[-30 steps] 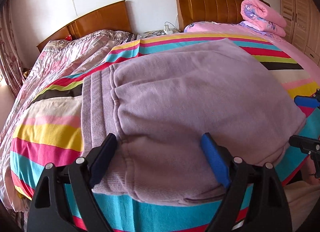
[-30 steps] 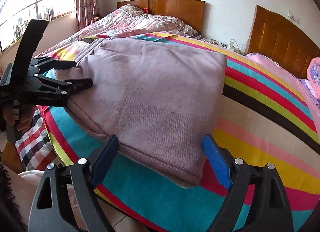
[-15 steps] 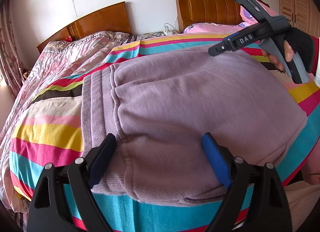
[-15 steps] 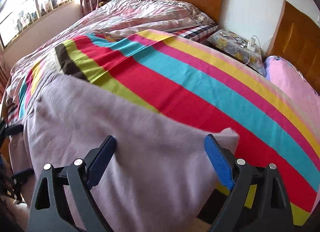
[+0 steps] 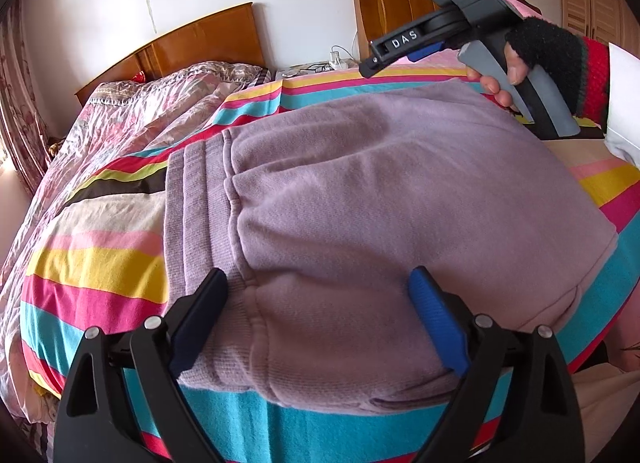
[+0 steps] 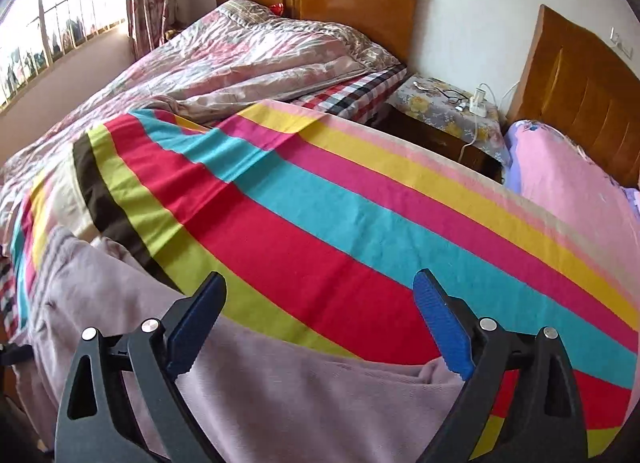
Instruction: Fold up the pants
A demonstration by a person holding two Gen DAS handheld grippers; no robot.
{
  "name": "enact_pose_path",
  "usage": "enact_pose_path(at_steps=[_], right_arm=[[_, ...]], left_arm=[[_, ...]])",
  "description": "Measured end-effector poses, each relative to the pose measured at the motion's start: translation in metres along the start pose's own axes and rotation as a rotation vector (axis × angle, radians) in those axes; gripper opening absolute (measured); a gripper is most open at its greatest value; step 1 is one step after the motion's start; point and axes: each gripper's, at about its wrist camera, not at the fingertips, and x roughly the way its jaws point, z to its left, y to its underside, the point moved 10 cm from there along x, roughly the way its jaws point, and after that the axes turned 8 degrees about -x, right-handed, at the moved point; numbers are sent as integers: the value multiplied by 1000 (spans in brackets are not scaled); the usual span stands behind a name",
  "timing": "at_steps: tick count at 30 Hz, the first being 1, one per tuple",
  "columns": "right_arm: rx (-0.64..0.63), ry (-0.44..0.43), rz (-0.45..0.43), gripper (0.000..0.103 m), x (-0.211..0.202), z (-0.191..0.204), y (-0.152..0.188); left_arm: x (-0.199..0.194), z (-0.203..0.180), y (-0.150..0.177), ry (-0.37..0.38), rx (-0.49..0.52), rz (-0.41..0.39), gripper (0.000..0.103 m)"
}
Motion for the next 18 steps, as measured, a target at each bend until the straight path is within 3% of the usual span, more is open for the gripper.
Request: enact_pose_path(at_steps=[2, 4, 6, 8, 10, 13, 15, 18], right_arm=[[-54, -104, -1, 91, -2, 38, -5], [-148, -149, 29, 91, 5, 75, -2], [-231, -55, 94, 91, 23, 85, 6], [-214, 63, 102, 91, 25, 70, 7], [-118, 147, 41, 91, 6, 45, -2], [28, 103, -94, 92, -51, 25, -5], [49, 100, -165, 92, -94, 25, 9], [34, 138, -241, 92, -156, 37, 58]], left_arm=[[1, 1, 0, -1, -6, 2, 94], [0, 1, 0, -7, -8, 6, 94], [-2, 1, 0, -14, -3, 13, 94], [-6, -1, 1, -19, 10, 16, 96], [-11, -1, 1, -22, 8, 21, 100], [-27, -2, -3, -20, -11, -8, 101], [-43, -5, -11, -27, -31, -69, 101], [-64, -14, -24, -27, -39, -160, 102]])
